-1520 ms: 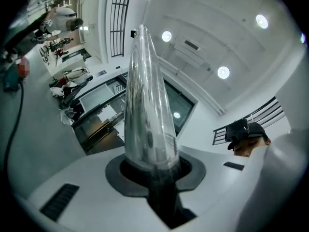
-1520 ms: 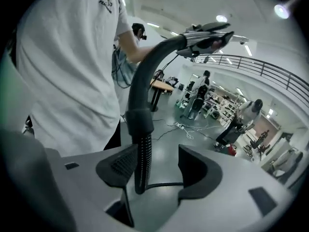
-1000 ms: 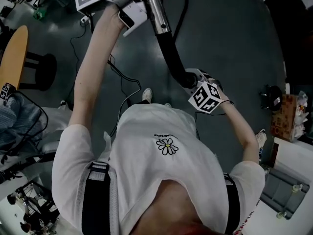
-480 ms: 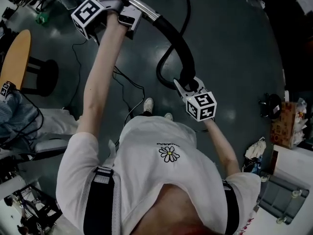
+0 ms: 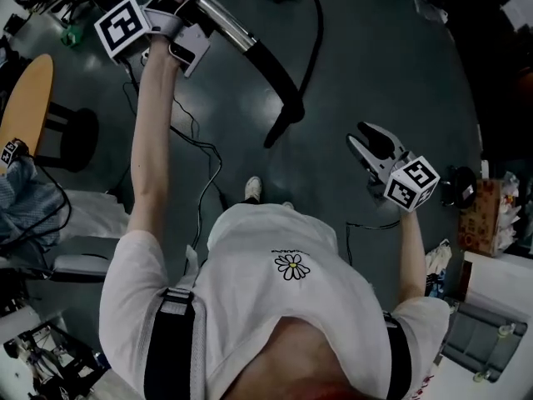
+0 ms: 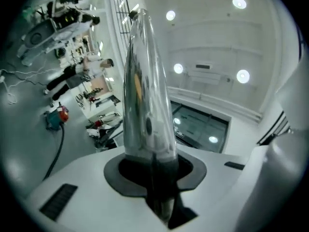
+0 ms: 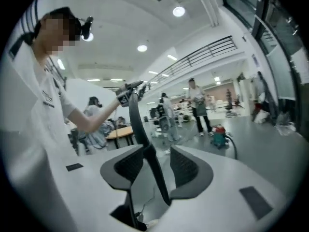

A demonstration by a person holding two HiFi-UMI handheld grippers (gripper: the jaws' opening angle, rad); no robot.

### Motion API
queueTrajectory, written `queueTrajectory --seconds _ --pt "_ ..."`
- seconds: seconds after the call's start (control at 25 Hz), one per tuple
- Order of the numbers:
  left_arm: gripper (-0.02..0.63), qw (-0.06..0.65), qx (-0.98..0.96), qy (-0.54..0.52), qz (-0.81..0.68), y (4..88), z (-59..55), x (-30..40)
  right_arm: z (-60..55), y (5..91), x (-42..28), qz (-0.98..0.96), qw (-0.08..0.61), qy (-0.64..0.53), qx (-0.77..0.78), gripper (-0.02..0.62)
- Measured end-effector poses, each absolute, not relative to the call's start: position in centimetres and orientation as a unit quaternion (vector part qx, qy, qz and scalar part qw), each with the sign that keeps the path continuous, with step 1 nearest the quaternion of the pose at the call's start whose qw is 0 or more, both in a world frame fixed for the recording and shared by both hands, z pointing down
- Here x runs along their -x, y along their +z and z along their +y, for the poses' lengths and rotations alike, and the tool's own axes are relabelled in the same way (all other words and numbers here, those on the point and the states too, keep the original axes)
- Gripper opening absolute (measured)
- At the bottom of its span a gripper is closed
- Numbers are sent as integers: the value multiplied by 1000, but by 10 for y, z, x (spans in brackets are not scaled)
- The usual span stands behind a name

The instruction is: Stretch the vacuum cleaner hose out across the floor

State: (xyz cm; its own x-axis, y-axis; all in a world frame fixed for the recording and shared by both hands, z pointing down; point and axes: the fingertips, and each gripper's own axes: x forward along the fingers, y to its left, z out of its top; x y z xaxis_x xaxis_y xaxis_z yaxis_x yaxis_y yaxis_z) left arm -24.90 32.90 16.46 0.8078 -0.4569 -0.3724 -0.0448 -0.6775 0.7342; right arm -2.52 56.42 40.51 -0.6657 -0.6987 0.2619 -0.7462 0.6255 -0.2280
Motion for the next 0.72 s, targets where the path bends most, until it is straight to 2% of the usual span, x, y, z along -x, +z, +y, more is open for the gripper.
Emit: queueTrajectory --seconds 0.08,0.16,0.28,0.48,0.6,0.72 --pt "98 364 -897 -245 -64 157 362 230 550 362 54 -939 28 157 -303 178" --pt "100 358 -914 -191 25 158 398 212 531 318 84 -953 -55 193 -225 178" --pt "100 335 -931 -111 90 182 443 186 490 276 121 -946 -129 244 -171 178" --pt "95 235 -970 -34 51 265 478 159 425 249 163 -928 -165 306 -131 179" --pt "94 255 -963 -36 77 292 499 148 417 245 165 -915 -203 332 -109 179" --pt "94 300 -951 -25 69 312 496 147 408 257 170 -926 -167 314 -125 178"
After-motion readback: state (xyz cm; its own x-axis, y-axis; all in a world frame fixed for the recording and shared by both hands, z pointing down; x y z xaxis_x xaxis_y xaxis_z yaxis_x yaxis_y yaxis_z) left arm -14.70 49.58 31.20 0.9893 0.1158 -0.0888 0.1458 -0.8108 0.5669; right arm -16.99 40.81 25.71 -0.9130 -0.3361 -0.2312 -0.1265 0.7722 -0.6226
